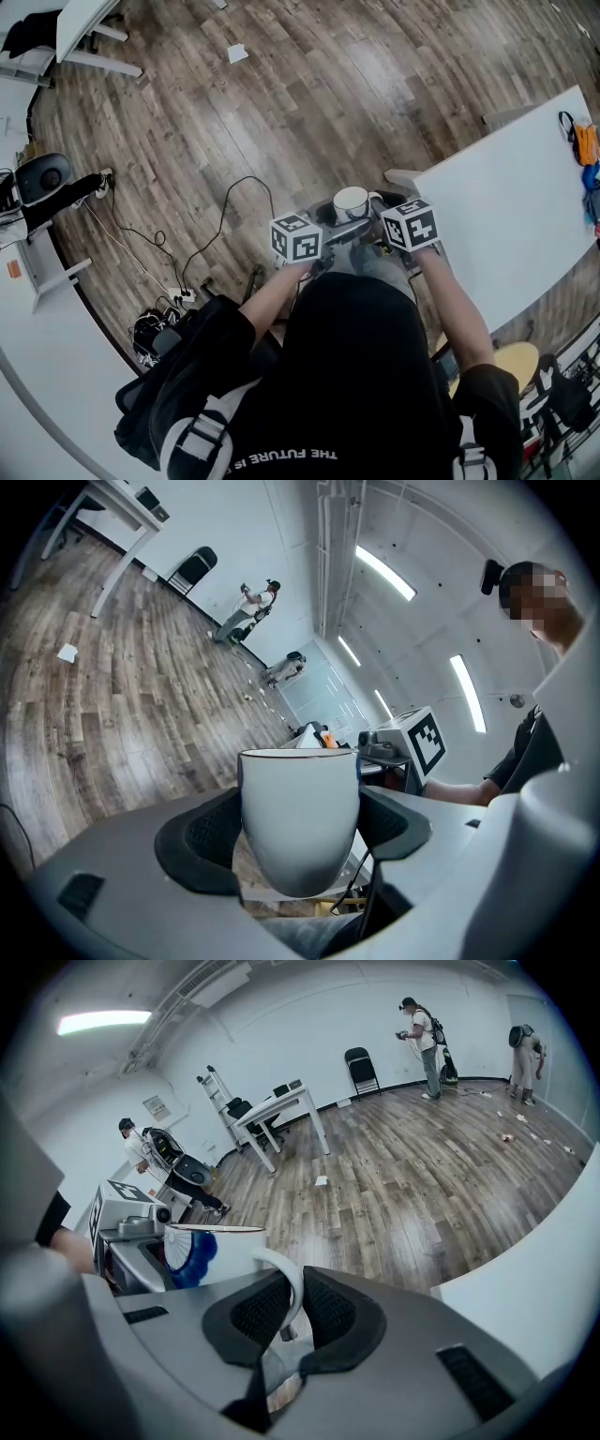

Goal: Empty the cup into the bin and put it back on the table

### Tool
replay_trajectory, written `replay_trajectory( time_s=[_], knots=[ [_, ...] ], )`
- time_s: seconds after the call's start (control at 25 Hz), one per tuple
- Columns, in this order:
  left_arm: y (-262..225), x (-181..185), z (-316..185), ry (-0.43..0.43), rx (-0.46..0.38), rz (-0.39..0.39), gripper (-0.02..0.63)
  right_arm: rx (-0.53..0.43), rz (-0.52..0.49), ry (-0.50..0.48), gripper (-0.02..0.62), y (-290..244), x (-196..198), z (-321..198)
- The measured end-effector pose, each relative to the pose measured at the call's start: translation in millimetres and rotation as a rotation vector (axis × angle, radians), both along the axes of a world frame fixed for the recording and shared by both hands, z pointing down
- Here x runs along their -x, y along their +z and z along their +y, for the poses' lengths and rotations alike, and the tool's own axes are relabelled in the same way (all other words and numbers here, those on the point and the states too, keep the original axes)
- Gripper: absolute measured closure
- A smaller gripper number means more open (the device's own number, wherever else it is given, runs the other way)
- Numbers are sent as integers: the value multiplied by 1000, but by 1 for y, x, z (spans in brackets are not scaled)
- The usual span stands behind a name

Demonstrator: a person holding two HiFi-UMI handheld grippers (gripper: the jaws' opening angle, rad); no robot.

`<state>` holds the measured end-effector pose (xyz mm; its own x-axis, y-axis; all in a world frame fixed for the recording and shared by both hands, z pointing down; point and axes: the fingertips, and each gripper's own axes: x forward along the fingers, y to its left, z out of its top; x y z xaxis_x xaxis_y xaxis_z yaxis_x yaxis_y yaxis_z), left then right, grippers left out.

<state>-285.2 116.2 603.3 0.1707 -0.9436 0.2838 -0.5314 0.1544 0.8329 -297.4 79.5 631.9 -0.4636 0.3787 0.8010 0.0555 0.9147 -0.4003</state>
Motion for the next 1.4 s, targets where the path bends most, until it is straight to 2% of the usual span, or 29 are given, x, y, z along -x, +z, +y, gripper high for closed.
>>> replay_trajectory(
  time_s=[0.12, 0.28, 0.4, 0.56, 0.64, 0.76, 0.92, 1.0, 1.2, 1.4],
  knots=[
    [-7, 5, -1, 0, -13, -67, 235, -20, -64, -4, 548, -9, 7, -2],
    [-37, 19, -7, 15, -77, -266, 235, -105, -271, -6, 546, -46, 28, -10],
    [-78, 27, -15, 23, -144, -463, 235, -191, -500, 2, 547, -97, 40, -20],
    [-142, 23, -37, 66, -259, -806, 235, -303, -847, 26, 546, -175, 36, -41],
    [-169, 23, -40, 87, -296, -885, 235, -335, -930, 59, 546, -202, 35, -45],
    [-186, 21, -52, 143, -324, -911, 235, -375, -945, 118, 546, -219, 29, -58],
    [-193, 6, -91, 250, -383, -877, 235, -437, -917, 217, 546, -224, 8, -99],
    [-195, -14, -119, 320, -435, -853, 235, -451, -899, 285, 546, -225, -16, -127],
    [-183, -130, -194, 606, -556, -813, 235, -582, -824, 507, 546, -218, -144, -204],
    [-181, -247, -239, 813, -670, -760, 235, -662, -739, 722, 546, -214, -270, -246]
  ],
)
